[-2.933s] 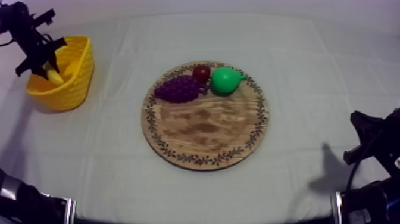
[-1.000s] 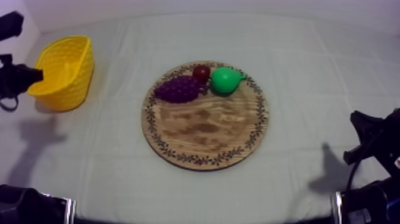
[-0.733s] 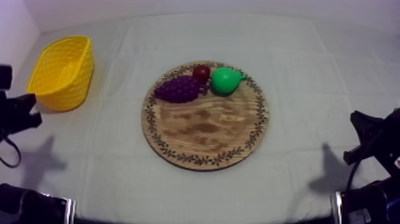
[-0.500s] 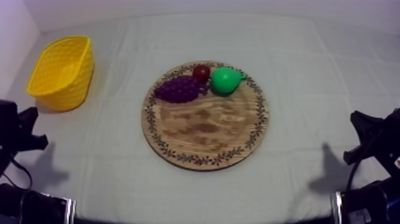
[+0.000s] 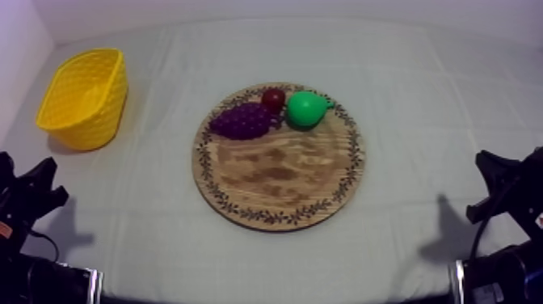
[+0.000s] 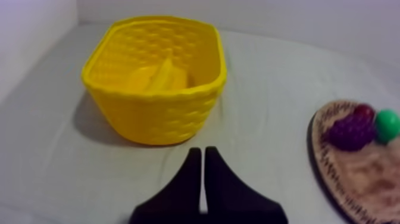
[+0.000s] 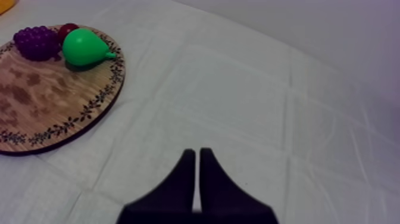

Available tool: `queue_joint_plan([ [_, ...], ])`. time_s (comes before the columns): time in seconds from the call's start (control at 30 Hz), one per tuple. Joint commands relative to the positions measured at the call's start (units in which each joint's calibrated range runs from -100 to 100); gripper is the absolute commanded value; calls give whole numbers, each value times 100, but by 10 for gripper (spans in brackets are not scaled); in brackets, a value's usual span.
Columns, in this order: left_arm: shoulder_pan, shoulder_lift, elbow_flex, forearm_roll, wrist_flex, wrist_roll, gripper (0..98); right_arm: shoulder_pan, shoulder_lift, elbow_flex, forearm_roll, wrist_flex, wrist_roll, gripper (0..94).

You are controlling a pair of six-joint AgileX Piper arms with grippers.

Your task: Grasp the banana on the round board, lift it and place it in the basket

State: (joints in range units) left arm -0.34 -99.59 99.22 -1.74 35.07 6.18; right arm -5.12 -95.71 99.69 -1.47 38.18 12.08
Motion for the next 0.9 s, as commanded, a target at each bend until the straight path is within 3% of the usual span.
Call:
queue_joint_plan([
  [0.0, 1, -8, 12, -8, -95, 641, 1, -1, -4, -3, -2, -3, 1, 5],
  [0.3, 1, -15, 33, -14, -157, 458, 1, -1, -4, -3, -2, -3, 1, 5],
  [0.87, 1, -15, 34, -19, -160, 442, 1, -1, -4, -3, -2, -3, 1, 5],
])
